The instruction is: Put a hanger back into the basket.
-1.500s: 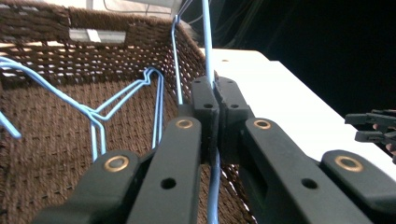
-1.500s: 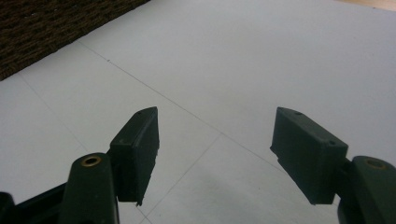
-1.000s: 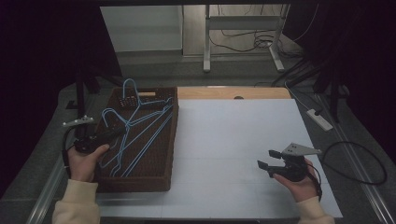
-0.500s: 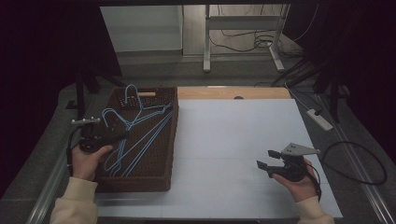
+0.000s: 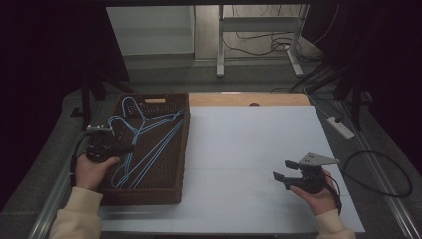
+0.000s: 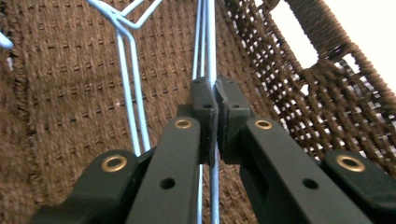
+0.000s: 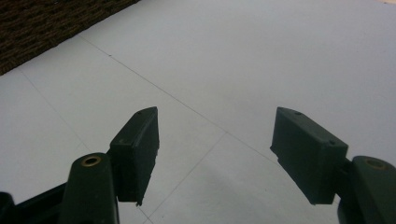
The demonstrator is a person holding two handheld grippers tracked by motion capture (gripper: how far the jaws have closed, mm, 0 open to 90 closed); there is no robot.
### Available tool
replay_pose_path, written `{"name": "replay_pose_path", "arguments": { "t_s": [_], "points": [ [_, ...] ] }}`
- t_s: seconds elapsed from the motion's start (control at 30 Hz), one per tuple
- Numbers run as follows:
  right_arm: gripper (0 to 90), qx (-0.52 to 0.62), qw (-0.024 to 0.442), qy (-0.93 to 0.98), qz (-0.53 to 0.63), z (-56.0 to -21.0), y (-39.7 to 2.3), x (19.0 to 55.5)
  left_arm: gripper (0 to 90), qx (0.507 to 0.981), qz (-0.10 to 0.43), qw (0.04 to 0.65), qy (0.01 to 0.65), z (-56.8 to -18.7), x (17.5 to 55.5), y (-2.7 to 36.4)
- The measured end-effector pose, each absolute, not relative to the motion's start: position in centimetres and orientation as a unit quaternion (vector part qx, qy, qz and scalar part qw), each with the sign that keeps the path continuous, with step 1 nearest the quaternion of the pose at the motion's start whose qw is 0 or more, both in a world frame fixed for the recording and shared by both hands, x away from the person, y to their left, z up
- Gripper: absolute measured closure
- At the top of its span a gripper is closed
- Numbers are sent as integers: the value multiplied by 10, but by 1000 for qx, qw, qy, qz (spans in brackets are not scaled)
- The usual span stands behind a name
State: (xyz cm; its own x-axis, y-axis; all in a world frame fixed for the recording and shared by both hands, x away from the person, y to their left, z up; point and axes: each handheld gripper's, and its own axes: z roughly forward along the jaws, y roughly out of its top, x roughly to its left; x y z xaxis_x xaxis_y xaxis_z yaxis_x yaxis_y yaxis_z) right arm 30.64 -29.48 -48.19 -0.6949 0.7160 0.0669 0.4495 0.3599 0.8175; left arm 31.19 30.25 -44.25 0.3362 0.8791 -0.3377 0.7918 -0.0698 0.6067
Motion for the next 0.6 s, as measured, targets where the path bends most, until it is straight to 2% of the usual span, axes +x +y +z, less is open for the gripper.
{"name": "replay_pose_path", "arguments": {
  "t_s": [0.2, 0.23, 0.3, 0.4, 0.47, 0.6],
  "points": [
    [326, 359, 150, 812, 435, -483, -294, 307, 845, 747, 59, 333, 573, -445, 317, 298],
    [325, 359, 150, 812, 434, -483, -294, 307, 813, 747, 59, 333, 573, -445, 317, 298],
    [325, 359, 150, 812, 435, -483, -294, 307, 692, 750, 85, 325, 569, -444, 318, 295],
    [325, 359, 150, 812, 436, -482, -294, 307, 607, 752, 104, 336, 558, -441, 315, 292],
    [325, 359, 150, 812, 435, -482, -295, 307, 515, 750, 113, 352, 549, -438, 312, 291],
    [325, 359, 150, 813, 435, -482, -295, 306, 446, 747, 118, 388, 527, -433, 304, 292]
  ]
}}
